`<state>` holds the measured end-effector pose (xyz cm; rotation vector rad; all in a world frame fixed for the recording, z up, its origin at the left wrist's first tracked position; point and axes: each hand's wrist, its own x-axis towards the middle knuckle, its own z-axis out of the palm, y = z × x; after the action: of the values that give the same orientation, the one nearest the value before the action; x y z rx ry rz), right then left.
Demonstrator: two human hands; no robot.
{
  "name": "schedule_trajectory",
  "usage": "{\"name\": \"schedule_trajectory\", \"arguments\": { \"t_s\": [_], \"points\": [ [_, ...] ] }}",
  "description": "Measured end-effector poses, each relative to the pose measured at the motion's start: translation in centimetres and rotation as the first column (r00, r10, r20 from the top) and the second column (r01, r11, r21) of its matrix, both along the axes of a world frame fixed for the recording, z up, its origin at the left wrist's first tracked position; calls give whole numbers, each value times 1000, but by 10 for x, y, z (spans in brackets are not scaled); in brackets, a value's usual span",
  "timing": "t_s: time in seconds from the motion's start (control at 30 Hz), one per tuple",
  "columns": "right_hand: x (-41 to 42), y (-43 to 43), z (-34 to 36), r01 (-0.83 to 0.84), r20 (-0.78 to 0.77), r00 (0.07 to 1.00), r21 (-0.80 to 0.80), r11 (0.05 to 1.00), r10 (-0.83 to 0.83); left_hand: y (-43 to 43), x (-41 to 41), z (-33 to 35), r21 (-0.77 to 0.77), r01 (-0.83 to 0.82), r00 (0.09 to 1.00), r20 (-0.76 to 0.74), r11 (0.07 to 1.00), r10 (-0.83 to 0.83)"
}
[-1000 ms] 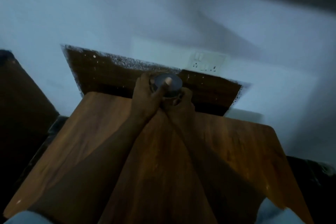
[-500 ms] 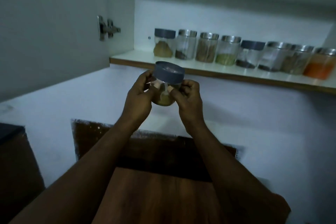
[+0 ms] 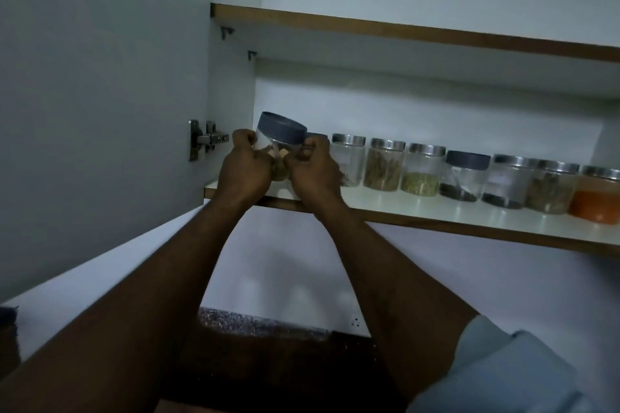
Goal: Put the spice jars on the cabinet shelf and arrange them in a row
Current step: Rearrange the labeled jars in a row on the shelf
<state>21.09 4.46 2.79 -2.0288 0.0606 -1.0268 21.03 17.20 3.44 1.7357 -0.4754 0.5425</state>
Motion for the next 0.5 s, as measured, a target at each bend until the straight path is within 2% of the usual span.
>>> {"name": "schedule_trajectory", "arguments": {
  "t_s": [0.1,0.2,0.3,0.37,0.5],
  "points": [
    [17,2,8,-55,-102,994,-44,998,50,-7,15,1,105,-17,996,-80,994,26],
    [24,-1,15,-71,-201,978,-95,993,51,-10,28,6,136,-35,994,-94,990,48],
    [29,-6,18,-109,-232,970,-164,980,69,-9,43,12,186,-27,989,-135,982,53],
    [28,-6,15,-154,-217,970,-182,971,113,-7,50,11,255,-80,987,-117,964,112],
    [33,-9,16,-144,-221,971,-251,957,88,-11,62,6,424,-212,969,-23,880,245]
  ]
}}
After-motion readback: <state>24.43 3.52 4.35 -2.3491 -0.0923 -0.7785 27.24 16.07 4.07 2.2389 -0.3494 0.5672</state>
